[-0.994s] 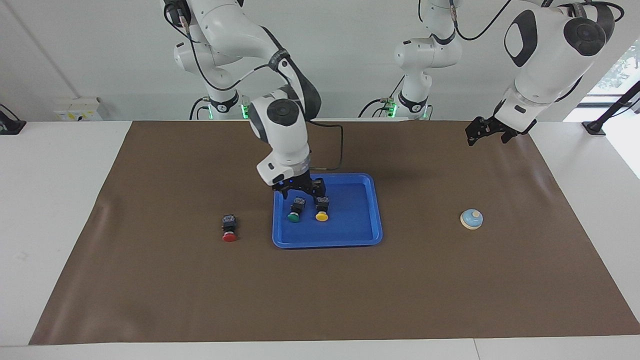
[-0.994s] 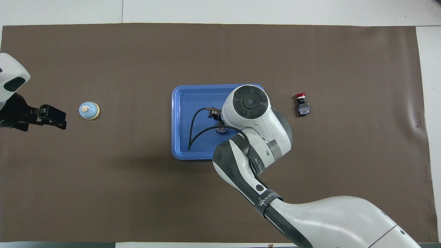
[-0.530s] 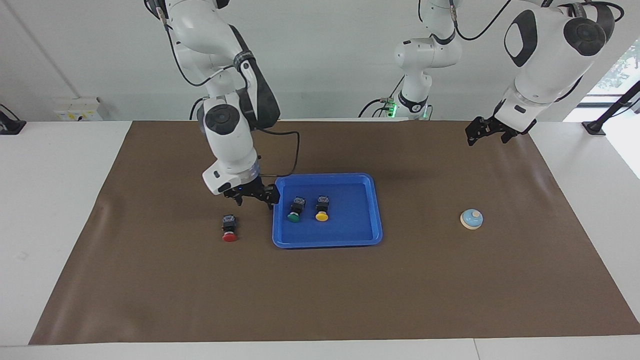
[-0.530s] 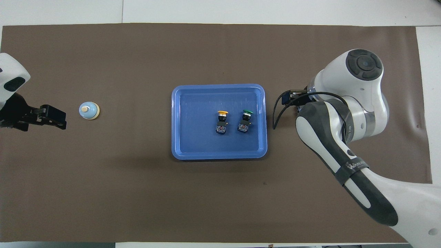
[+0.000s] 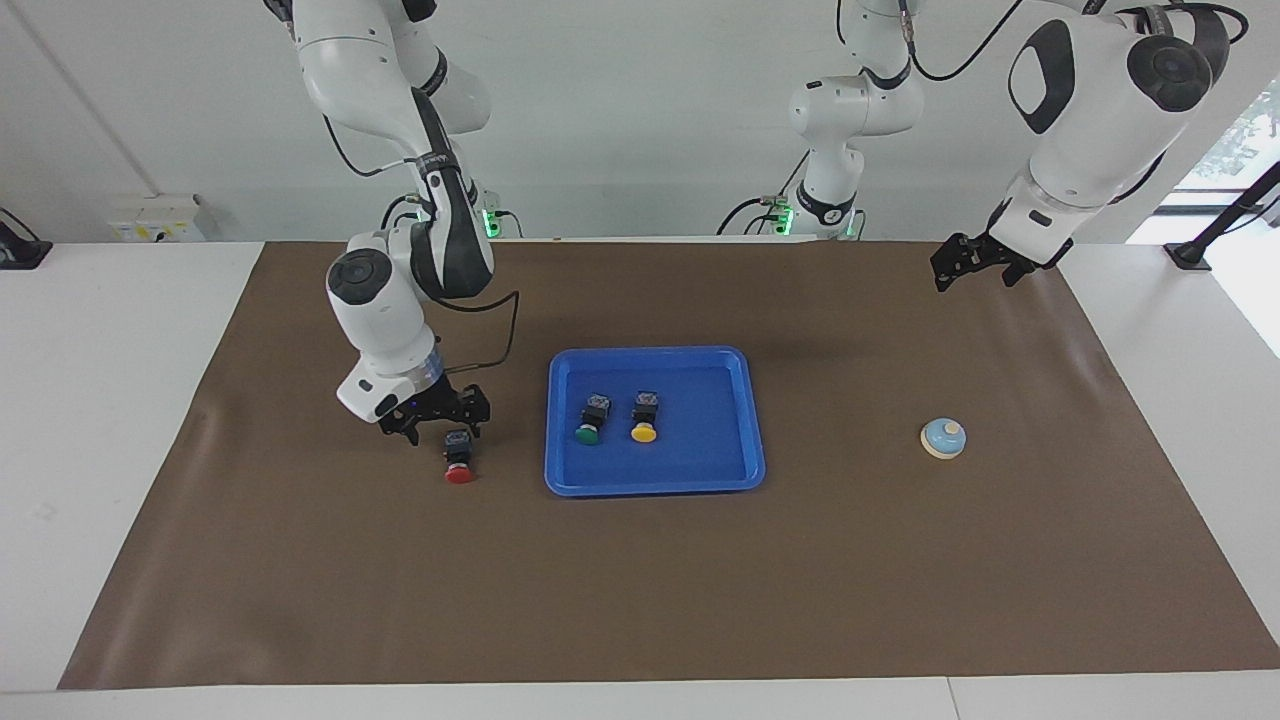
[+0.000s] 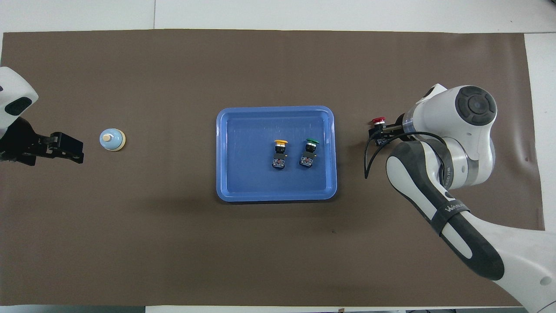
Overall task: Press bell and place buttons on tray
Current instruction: 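Grasp the red-capped button with the right gripper, then place the red button in the blue tray beside the yellow one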
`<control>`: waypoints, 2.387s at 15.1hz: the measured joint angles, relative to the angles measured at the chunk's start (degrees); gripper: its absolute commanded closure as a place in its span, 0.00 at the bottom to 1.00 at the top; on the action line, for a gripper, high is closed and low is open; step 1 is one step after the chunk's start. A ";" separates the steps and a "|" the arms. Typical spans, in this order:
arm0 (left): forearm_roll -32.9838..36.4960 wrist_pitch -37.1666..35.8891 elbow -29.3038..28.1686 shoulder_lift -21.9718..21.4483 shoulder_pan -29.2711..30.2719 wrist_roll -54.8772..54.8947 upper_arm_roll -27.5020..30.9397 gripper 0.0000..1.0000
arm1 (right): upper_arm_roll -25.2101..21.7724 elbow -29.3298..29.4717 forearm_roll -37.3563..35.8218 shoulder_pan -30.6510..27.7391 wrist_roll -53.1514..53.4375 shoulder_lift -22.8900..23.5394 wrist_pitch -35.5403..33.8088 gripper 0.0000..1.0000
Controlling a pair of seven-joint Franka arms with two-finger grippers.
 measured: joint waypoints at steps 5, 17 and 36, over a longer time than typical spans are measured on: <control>0.00 0.00 0.00 0.00 0.00 0.00 0.00 0.00 | 0.20 -0.88 0.00 0.20 0.00 1.70 3.11 0.14; 0.00 0.00 0.00 0.00 0.00 0.00 0.00 0.00 | 0.77 1.31 0.00 3.32 15.99 2.02 0.43 1.00; 0.00 0.00 0.00 0.00 0.00 0.00 0.00 0.00 | 0.99 17.02 -3.44 32.06 52.00 10.54 -3.77 0.00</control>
